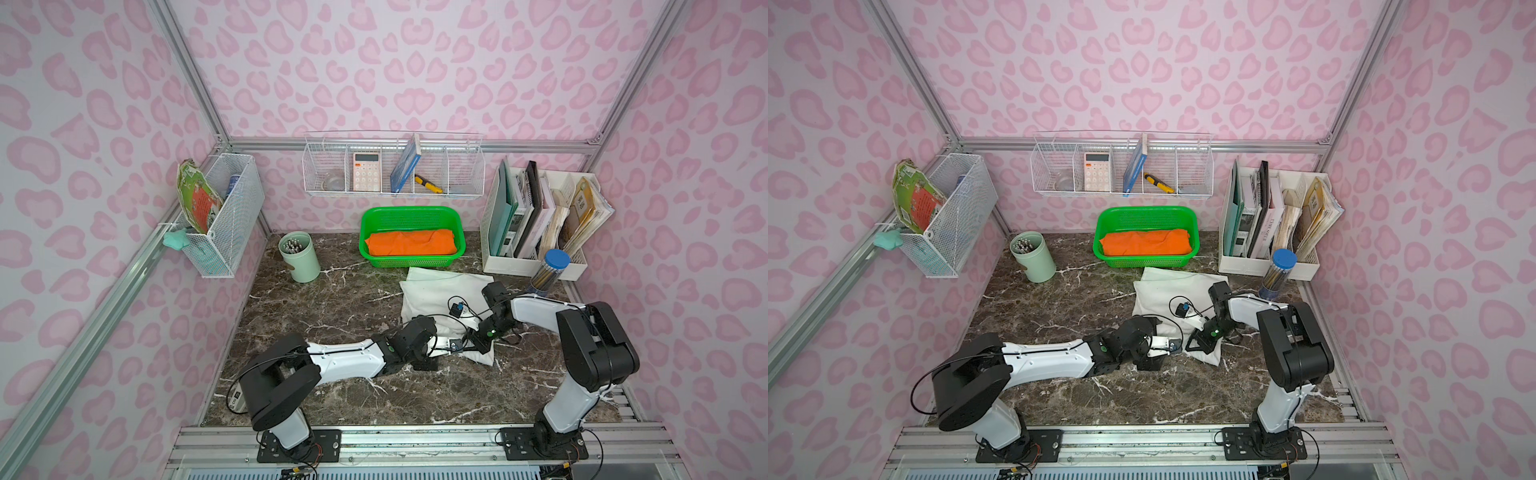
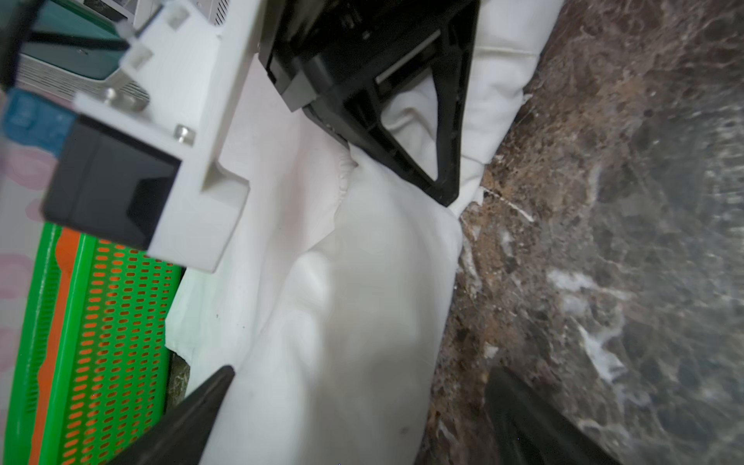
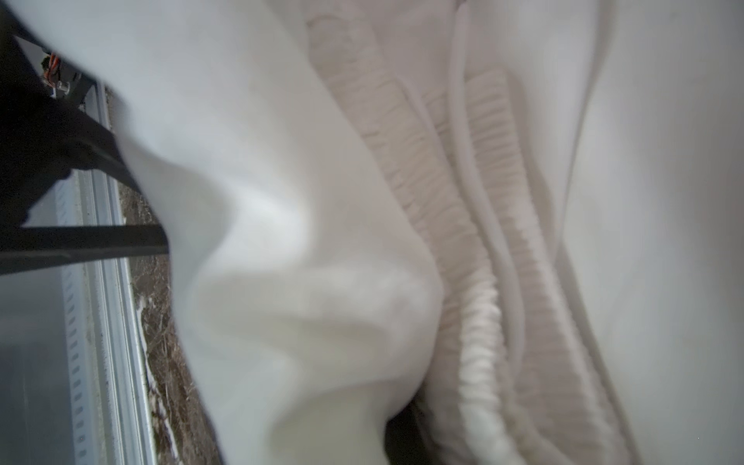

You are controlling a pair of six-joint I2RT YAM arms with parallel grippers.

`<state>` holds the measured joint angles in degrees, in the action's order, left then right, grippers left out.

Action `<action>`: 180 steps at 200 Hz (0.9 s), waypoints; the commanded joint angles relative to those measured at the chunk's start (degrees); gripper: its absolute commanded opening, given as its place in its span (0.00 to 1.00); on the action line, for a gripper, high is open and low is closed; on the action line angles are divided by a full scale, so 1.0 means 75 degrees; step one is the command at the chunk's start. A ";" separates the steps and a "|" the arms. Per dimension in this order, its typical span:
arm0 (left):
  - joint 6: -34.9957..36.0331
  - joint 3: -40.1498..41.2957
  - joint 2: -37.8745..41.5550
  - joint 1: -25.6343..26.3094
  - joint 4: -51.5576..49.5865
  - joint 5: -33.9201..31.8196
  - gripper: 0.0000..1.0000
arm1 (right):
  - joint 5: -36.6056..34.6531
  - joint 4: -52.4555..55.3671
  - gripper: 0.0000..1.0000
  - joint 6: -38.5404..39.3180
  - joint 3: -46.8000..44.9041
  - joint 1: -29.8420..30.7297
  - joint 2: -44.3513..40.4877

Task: Roll up the shorts
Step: Roll the shorts at the center of the board.

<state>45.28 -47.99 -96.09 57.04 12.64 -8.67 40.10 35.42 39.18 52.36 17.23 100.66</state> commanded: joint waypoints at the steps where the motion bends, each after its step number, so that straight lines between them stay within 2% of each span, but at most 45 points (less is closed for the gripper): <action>1: 0.0512 0.0034 -0.0418 0.0039 0.1150 -0.0531 0.99 | 0.0110 0.0136 0.00 -0.0039 -0.0002 -0.0035 -0.0006; 60: 0.0812 -0.0071 -0.1441 -0.0090 0.1709 -0.0817 0.98 | 0.0220 0.0013 0.00 0.0130 -0.0159 -0.0142 -0.0372; 93: 0.0644 -0.0332 -0.1572 -0.0241 0.1308 -0.0538 0.91 | 0.0230 0.0006 0.00 0.0167 -0.0162 -0.0146 -0.0375; 106: 0.0525 -0.0342 -0.1607 -0.0237 0.1082 -0.0429 0.83 | 0.0200 -0.0023 0.00 0.0173 -0.0193 -0.0159 -0.0391; 127: 0.0293 -0.0239 -0.1602 -0.0242 0.0849 -0.0183 0.58 | 0.0217 -0.0058 0.00 0.0164 -0.0193 -0.0142 -0.0417; 143: 0.0112 -0.0235 -0.1602 -0.0236 0.0648 -0.0099 0.43 | 0.0194 -0.0104 0.00 0.0150 -0.0201 -0.0146 -0.0414; 160: 0.0012 -0.0287 -0.1602 -0.0236 0.0481 -0.0067 0.34 | 0.0155 -0.0151 0.00 0.0117 -0.0210 -0.0142 -0.0417; 180: -0.0126 -0.0364 -0.1635 -0.0257 0.0326 -0.0031 0.31 | 0.0169 -0.0261 0.00 0.0070 -0.0247 -0.0149 -0.0452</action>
<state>46.65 -50.35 -107.83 55.40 21.28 -9.69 41.65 34.35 39.92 50.83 16.29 97.69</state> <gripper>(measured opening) 0.342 0.085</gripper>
